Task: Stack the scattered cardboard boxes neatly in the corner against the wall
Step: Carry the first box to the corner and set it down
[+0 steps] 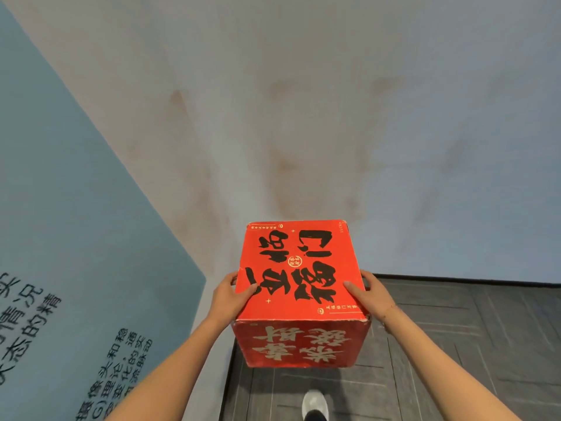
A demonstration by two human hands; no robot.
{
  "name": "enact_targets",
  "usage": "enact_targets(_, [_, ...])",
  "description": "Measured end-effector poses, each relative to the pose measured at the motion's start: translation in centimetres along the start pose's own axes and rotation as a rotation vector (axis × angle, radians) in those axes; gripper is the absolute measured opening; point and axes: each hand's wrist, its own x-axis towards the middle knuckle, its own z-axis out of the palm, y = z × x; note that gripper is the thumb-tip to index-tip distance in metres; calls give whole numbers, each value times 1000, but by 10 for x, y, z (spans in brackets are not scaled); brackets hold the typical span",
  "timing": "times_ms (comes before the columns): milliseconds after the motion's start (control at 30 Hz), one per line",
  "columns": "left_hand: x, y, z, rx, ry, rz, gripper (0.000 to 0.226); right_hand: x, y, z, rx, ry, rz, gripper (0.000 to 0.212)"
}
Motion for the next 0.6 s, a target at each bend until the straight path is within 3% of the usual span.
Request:
enact_targets(300, [85,-19,32,-9,-25,-75,54,102,20,25,-67,-51,134,63])
enact_targets(600, [179,-87,78,-33,-86,-147,43,205,76,74,-70,-7,194,61])
